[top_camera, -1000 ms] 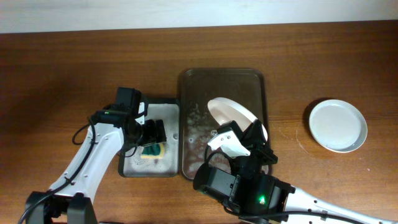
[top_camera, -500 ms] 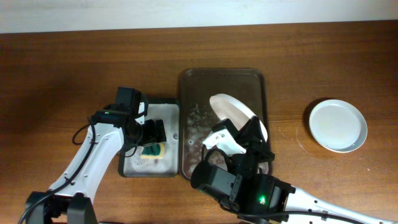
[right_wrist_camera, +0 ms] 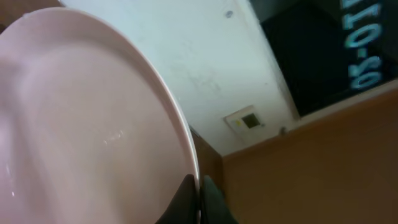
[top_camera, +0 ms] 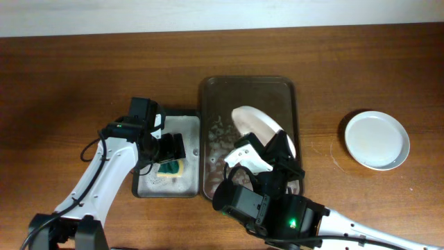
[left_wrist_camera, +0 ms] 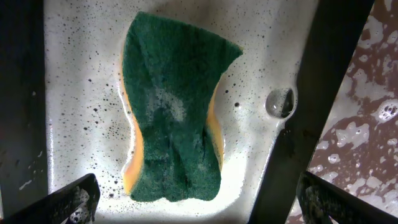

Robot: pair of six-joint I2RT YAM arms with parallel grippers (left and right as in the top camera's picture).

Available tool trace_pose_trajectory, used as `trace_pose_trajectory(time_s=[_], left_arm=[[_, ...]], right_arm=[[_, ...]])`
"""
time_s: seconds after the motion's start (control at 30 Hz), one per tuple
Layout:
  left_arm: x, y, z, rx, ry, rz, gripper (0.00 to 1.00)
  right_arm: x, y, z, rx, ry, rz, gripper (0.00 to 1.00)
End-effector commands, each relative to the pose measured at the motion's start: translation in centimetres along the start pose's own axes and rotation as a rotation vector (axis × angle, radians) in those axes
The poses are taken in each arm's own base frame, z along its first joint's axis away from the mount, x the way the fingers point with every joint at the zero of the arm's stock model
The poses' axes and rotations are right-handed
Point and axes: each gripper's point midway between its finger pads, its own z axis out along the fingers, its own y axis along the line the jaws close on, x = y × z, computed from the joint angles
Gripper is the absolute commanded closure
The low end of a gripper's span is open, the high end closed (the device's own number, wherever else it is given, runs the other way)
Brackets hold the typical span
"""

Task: Clean dirty plates on tray and stack at the side
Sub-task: 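Carry the plate right with the right gripper and place it on the stack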

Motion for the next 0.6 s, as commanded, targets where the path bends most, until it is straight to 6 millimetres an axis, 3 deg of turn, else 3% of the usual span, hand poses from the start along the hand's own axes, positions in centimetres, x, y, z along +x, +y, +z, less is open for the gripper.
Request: trace_pose_trajectory(time_s=[0.0, 0.07, 0.17, 0.3, 0.37, 0.47, 0.57], left_arm=[[-0.1, -0.1, -0.3, 0.013, -0.009, 0.007, 0.01], [-0.1, -0.1, -0.3, 0.013, -0.009, 0.007, 0.01], [-0.1, -0.1, -0.3, 0.013, -0.009, 0.007, 0.01], [-0.1, -0.1, -0.3, 0.013, -0.009, 0.007, 0.01], [-0.1, -0.1, -0.3, 0.013, -0.009, 0.007, 0.01], [-0.1, -0.1, -0.3, 0.013, -0.009, 0.006, 0.0], [-0.1, -0.1, -0.3, 0.013, -0.009, 0.007, 0.01]], right_arm=[[1.8, 3.6, 0.2, -0.247, 0.12, 0.329, 0.96], [4.8, 4.8, 1.4, -0.314, 0.315, 0.543, 0.96], [6.9, 4.7, 3.3, -0.382, 0.475, 0.665, 0.96], [10.2, 2.2, 6.6, -0.442, 0.655, 0.868, 0.96], [12.7, 0.5, 9.3, -0.483, 0.715, 0.993, 0.96], [17.5, -3.1, 12.6, -0.442, 0.773, 1.24, 0.96], [25.6, -7.2, 15.2, -0.215, 0.865, 1.431, 0.96]])
